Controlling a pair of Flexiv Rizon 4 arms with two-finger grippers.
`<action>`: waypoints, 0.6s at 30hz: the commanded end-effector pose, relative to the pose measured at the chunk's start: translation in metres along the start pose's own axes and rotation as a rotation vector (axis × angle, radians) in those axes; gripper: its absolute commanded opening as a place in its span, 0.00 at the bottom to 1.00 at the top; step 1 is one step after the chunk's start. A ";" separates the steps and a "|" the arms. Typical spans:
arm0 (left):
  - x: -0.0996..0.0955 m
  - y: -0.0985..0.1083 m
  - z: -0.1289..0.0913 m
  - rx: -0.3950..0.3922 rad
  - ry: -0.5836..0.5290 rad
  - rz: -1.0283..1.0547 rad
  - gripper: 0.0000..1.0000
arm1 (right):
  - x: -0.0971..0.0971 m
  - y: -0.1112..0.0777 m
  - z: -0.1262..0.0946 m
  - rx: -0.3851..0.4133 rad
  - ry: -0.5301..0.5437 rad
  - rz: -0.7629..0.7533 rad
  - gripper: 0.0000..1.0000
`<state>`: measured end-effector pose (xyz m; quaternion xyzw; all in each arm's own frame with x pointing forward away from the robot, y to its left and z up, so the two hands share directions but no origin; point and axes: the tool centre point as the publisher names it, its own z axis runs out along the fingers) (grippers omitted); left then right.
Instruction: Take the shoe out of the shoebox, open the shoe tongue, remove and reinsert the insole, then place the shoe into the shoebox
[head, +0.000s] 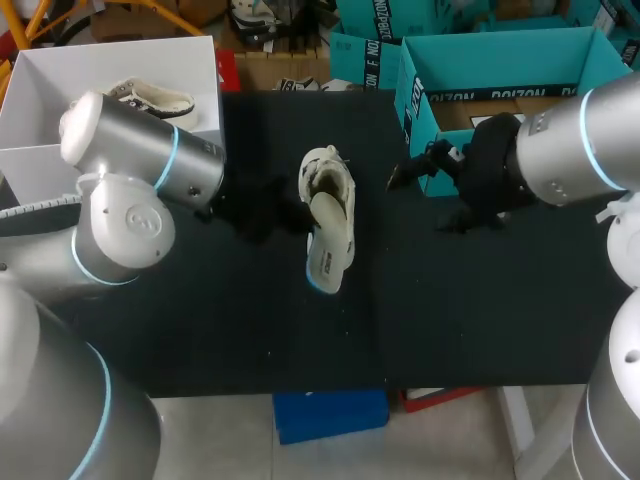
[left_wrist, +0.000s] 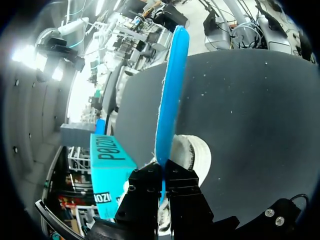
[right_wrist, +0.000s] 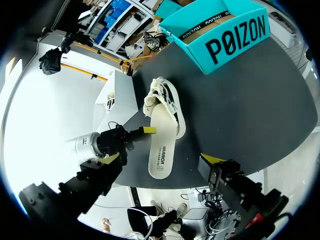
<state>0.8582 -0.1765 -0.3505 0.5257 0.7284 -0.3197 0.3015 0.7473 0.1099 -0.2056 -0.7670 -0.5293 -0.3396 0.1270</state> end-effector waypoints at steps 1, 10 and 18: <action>-0.003 0.006 0.009 -0.001 0.006 0.001 0.00 | 0.001 -0.001 0.001 -0.002 -0.003 0.001 1.00; -0.004 0.014 0.007 -0.019 0.003 0.003 0.00 | 0.001 -0.001 0.001 -0.002 -0.003 0.001 1.00; 0.000 0.023 0.007 -0.062 0.017 0.016 0.00 | 0.001 -0.001 0.001 -0.002 -0.003 0.001 1.00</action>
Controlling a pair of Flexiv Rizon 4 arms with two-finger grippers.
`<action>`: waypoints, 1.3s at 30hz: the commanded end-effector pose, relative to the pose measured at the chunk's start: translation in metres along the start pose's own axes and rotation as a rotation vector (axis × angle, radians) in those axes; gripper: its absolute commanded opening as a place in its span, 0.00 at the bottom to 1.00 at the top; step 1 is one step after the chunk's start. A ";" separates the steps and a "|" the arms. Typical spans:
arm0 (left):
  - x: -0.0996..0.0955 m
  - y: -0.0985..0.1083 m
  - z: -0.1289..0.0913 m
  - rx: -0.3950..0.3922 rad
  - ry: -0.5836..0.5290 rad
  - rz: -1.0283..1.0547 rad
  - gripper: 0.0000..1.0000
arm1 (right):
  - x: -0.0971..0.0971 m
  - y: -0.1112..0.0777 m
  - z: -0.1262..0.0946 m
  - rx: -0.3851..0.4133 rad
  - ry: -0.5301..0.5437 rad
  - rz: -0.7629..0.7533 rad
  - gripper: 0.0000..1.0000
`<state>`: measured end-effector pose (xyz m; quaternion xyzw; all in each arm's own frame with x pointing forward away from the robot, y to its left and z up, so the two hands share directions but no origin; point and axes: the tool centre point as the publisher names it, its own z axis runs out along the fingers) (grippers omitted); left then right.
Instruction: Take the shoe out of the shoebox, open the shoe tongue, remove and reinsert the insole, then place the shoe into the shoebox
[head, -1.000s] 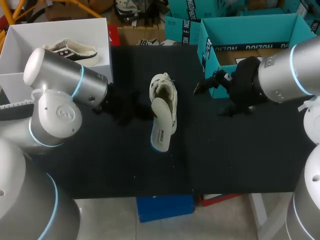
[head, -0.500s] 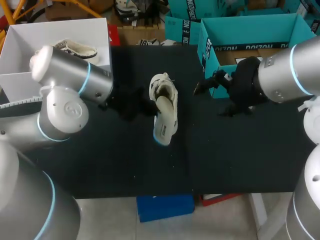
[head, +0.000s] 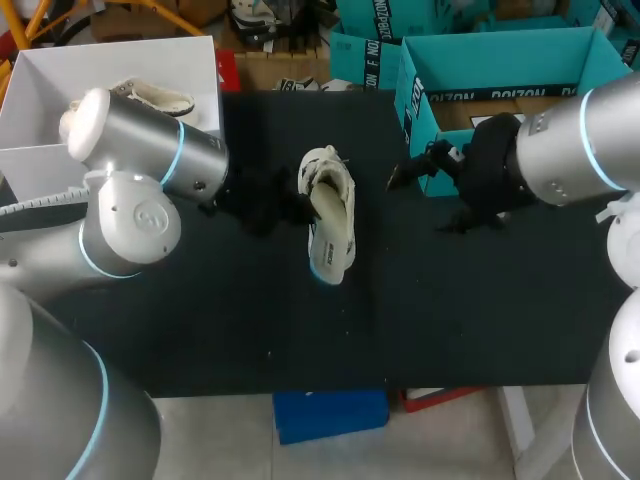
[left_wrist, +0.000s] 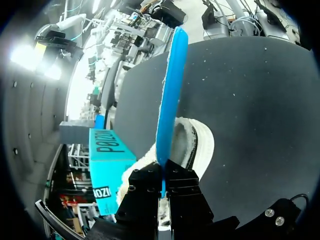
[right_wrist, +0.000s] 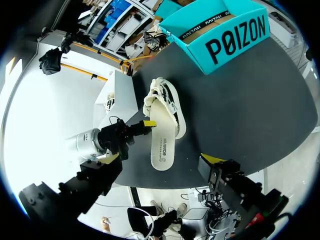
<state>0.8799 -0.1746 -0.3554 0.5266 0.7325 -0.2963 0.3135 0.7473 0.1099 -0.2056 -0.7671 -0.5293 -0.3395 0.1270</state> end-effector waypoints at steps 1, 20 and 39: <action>0.001 0.003 0.004 -0.014 0.008 -0.005 0.00 | 0.001 -0.001 0.001 -0.002 -0.003 0.001 1.00; -0.017 0.026 0.018 -0.072 0.027 0.007 0.00 | 0.001 -0.001 0.001 -0.002 -0.003 0.001 1.00; -0.004 0.045 0.015 -0.132 0.064 -0.019 0.00 | 0.001 -0.001 0.001 -0.002 -0.003 0.001 1.00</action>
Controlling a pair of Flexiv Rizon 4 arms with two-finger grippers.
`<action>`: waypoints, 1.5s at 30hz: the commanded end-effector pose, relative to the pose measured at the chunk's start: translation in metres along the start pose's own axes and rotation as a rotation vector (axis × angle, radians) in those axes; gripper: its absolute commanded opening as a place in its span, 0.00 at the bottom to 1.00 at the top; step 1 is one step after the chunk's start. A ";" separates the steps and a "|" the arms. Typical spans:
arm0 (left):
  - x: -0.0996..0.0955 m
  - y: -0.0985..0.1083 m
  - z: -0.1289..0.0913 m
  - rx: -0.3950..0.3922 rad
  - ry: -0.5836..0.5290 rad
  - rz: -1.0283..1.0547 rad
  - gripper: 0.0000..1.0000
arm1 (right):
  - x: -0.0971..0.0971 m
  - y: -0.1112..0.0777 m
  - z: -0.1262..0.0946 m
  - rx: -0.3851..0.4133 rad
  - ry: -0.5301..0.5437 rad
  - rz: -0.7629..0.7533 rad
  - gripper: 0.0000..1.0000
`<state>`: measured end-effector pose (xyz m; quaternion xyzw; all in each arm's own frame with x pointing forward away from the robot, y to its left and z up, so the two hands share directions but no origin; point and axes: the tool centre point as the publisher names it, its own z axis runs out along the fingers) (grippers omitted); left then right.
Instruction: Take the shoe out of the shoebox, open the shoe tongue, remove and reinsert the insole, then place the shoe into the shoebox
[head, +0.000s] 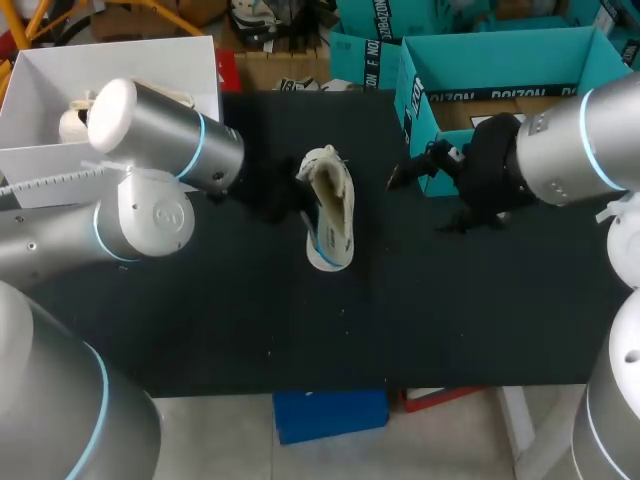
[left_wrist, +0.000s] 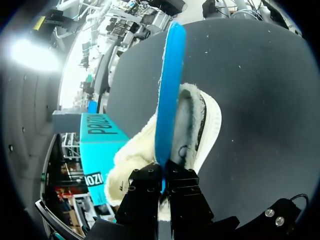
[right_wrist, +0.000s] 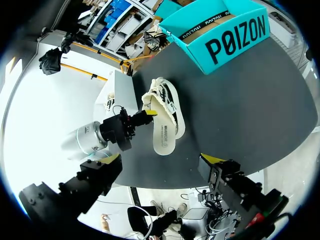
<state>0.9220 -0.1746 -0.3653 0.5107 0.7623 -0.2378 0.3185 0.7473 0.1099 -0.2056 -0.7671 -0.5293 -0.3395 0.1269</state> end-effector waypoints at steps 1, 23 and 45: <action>-0.002 0.005 0.004 -0.019 0.001 -0.005 0.00 | 0.001 -0.001 0.001 -0.002 -0.003 0.001 1.00; -0.003 0.025 0.010 -0.152 0.015 0.044 0.00 | 0.001 -0.001 0.001 -0.002 -0.003 0.001 1.00; -0.008 0.012 0.006 -0.031 -0.053 -0.062 0.76 | 0.001 -0.001 0.001 -0.002 -0.003 0.001 1.00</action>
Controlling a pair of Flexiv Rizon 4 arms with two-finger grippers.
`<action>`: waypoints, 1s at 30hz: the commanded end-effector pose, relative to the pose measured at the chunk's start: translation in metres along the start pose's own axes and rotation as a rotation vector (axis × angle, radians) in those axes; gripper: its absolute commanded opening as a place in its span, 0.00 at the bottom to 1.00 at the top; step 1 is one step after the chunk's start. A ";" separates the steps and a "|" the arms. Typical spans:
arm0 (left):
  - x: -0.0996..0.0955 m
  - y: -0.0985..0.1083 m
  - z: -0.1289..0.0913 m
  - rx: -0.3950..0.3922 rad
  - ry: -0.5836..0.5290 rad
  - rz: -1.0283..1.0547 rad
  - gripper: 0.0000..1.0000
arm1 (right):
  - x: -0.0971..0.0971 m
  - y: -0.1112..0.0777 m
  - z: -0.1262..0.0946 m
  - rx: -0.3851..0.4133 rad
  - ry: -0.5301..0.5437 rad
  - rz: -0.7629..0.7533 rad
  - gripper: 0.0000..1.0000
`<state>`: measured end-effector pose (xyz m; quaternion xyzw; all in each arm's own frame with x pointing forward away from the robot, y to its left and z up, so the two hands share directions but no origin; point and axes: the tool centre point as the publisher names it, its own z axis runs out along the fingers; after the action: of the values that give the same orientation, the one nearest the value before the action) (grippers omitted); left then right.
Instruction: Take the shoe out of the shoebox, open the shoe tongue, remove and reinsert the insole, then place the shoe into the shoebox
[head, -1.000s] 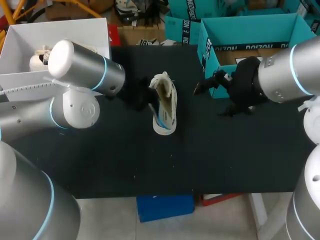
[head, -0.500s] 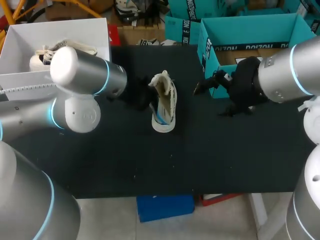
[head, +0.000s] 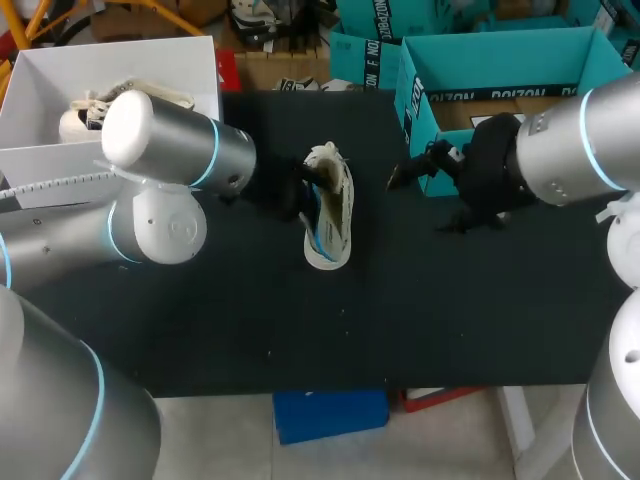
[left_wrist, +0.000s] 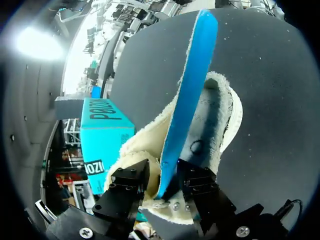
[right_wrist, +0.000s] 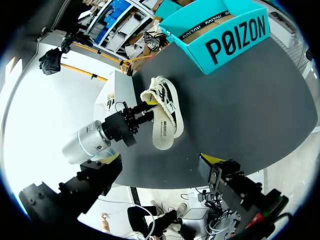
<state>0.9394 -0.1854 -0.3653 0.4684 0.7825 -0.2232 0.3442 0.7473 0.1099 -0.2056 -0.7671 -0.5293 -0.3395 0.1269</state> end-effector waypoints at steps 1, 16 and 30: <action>0.003 -0.001 -0.007 0.060 -0.020 -0.001 0.68 | 0.001 -0.001 0.001 -0.002 -0.003 0.001 1.00; 0.000 -0.033 -0.025 0.207 0.016 0.014 0.43 | 0.001 -0.001 0.001 -0.002 -0.003 0.001 1.00; 0.012 -0.047 -0.029 0.299 0.128 0.044 0.00 | 0.001 -0.001 0.001 -0.002 -0.003 0.001 1.00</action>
<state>0.8816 -0.1810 -0.3555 0.5399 0.7499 -0.3017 0.2347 0.7473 0.1099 -0.2056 -0.7671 -0.5293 -0.3395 0.1269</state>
